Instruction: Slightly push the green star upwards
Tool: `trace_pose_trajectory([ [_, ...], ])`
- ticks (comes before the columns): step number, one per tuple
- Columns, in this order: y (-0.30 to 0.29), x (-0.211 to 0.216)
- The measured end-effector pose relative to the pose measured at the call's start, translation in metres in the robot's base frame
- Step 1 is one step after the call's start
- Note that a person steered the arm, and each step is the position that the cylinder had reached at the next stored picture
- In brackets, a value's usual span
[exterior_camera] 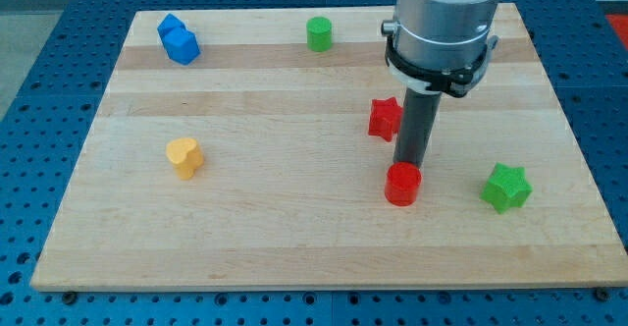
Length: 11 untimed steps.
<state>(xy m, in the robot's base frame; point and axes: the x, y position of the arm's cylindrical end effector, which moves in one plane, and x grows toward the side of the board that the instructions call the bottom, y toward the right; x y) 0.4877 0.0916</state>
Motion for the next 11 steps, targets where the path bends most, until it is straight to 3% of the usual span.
trace_pose_trajectory([
  [3,0.049,0.003],
  [5,0.053,0.044],
  [7,0.098,0.071],
  [11,0.138,0.048],
])
